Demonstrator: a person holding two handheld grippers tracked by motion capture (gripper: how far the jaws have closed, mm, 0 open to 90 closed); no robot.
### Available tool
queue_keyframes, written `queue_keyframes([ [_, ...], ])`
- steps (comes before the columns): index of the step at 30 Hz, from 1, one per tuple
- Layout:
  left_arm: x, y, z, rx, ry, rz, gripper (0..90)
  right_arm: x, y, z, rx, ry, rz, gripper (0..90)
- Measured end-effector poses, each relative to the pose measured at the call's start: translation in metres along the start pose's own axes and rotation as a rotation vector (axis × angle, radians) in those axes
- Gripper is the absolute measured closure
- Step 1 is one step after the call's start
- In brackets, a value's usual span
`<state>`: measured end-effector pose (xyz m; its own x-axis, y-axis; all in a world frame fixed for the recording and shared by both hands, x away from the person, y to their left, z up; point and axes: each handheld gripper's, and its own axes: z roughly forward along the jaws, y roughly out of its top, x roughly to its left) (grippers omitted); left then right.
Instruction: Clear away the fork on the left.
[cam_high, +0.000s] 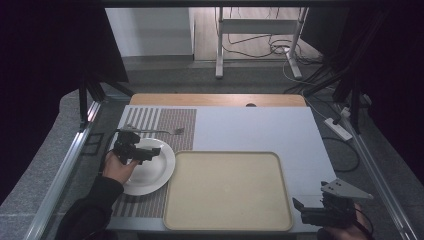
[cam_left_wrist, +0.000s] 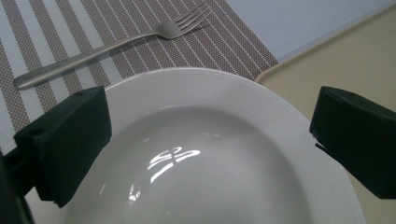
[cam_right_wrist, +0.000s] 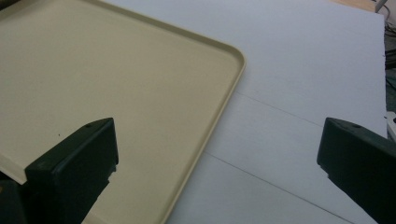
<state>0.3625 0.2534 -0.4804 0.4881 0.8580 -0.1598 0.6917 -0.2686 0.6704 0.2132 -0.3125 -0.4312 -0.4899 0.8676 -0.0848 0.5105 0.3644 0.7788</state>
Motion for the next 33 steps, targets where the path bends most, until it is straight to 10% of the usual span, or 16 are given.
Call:
queue_keyframes([
  [27, 0.026, 0.040, 0.056, 0.079, 0.038, 0.022, 0.0, -0.001, 0.000, 0.000, 0.001, 0.007, 0.007, 0.0],
  [33, 0.033, 0.047, 0.060, 0.120, 0.043, 0.026, 15.2, -0.001, 0.000, 0.000, 0.000, 0.007, 0.007, 0.0],
])
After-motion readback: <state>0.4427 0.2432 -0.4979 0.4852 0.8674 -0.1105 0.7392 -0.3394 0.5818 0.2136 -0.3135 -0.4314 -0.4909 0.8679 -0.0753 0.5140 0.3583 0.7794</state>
